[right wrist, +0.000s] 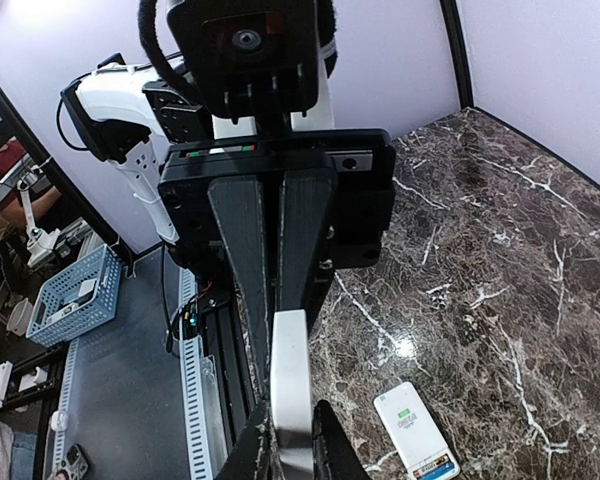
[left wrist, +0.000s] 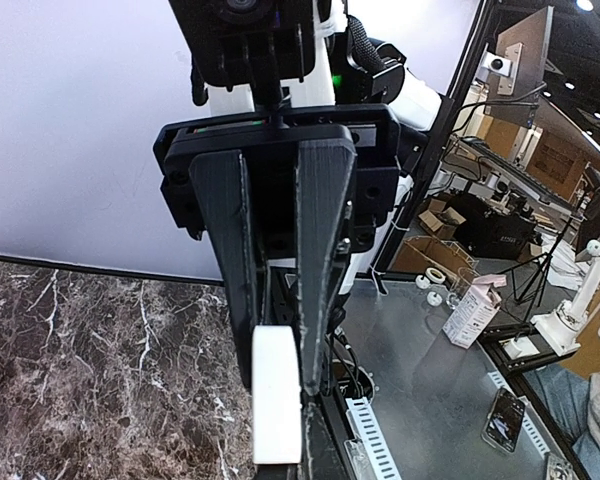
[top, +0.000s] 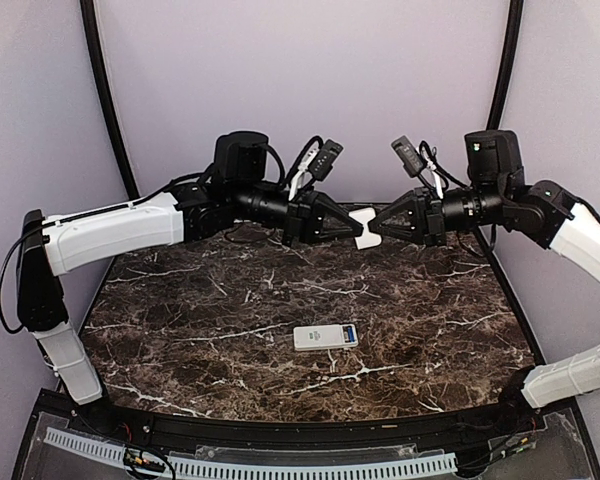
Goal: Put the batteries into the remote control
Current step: Pass from the left arm to the right, then adjust the remote control without the battery cover at the center of the board, then pass from the right arm to the left
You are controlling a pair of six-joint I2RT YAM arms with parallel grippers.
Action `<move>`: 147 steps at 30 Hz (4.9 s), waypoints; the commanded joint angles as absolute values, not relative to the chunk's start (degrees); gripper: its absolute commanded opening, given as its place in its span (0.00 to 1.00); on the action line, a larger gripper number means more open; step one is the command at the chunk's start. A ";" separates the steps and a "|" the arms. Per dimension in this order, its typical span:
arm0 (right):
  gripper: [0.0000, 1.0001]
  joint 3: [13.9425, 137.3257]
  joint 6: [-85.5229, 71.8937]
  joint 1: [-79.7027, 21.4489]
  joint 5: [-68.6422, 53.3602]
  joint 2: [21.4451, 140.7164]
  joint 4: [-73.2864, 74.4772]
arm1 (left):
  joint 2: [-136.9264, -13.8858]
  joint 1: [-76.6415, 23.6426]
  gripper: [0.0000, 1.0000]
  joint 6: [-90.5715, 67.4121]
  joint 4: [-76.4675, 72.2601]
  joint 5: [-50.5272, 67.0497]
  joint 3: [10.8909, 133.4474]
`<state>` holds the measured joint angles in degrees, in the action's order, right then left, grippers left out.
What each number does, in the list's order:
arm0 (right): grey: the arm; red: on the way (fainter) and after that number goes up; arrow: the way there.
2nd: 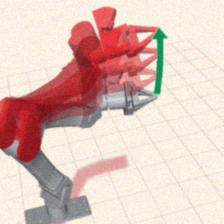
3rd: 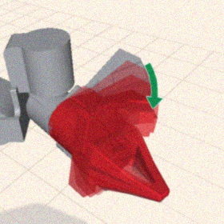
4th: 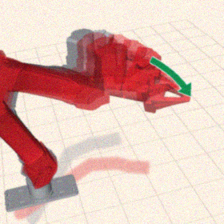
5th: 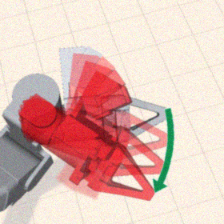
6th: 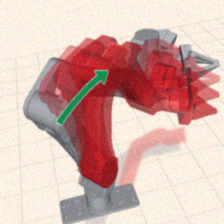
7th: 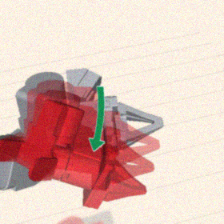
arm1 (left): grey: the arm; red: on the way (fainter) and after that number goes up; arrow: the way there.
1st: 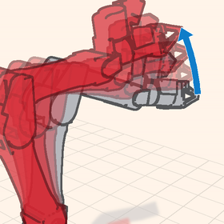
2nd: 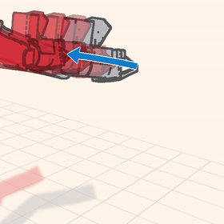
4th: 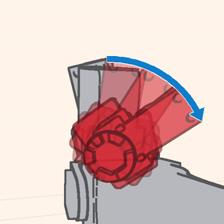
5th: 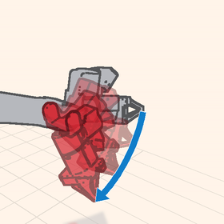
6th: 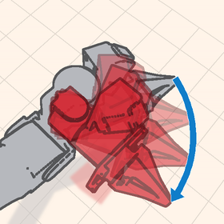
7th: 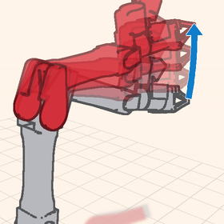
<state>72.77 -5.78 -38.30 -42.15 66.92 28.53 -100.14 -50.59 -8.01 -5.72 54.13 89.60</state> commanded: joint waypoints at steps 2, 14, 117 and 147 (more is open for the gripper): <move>0.15 72.07 -7.06 -38.76 -45.64 67.91 24.66 | -98.95 -51.15 0.00 -8.12 -6.94 54.18 90.70; 0.00 70.78 -8.33 -38.76 -45.58 67.68 24.53 | -98.77 -51.15 0.00 -7.33 -6.32 53.46 90.79; 0.00 62.64 -38.98 -35.07 -40.15 62.65 -3.41 | -86.91 -56.77 0.99 32.41 -33.63 6.43 62.19; 0.00 60.91 -46.74 -39.06 -34.63 63.54 -15.81 | -95.80 -59.50 0.39 40.85 -44.02 7.92 76.64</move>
<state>61.84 -46.17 -38.39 -35.09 63.11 -13.28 -96.20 -59.31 40.32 -42.41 7.90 75.02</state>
